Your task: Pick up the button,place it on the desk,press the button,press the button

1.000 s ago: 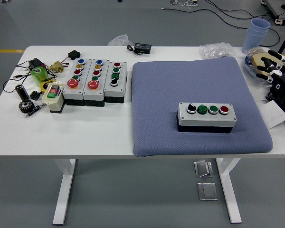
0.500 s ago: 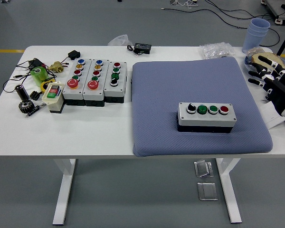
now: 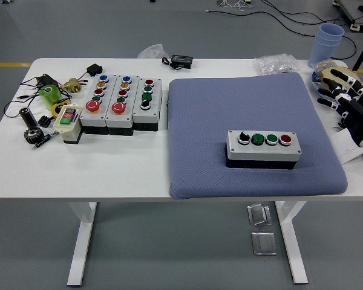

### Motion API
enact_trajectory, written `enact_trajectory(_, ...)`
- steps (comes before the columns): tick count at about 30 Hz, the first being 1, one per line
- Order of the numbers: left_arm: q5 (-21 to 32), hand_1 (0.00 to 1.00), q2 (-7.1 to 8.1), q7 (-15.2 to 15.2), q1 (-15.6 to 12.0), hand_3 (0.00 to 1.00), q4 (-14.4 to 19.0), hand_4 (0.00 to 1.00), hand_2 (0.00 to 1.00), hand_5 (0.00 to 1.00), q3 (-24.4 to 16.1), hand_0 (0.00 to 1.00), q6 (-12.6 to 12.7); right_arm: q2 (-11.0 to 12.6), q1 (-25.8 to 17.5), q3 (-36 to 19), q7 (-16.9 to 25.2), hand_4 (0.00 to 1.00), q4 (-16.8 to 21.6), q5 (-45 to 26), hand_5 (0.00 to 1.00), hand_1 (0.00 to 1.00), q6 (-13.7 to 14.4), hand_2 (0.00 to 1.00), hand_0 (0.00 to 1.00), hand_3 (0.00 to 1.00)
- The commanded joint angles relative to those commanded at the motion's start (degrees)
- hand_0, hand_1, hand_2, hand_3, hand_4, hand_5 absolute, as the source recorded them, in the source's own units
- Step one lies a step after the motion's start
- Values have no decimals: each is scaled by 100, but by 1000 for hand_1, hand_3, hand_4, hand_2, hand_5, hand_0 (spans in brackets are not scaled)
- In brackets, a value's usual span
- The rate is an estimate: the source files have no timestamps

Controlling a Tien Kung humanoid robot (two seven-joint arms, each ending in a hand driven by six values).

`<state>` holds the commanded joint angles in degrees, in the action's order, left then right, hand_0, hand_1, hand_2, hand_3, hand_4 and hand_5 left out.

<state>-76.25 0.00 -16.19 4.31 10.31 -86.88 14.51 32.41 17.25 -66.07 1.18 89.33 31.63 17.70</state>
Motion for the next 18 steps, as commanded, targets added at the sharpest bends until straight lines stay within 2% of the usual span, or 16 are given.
enact_trajectory(18, -61, 419, 0, -6, -37, 433, 0, 248, 417, 508, -31, 529, -7, 1, -34, 40, 73, 666, 13, -80, 333, 735, -6, 802, 772, 817)
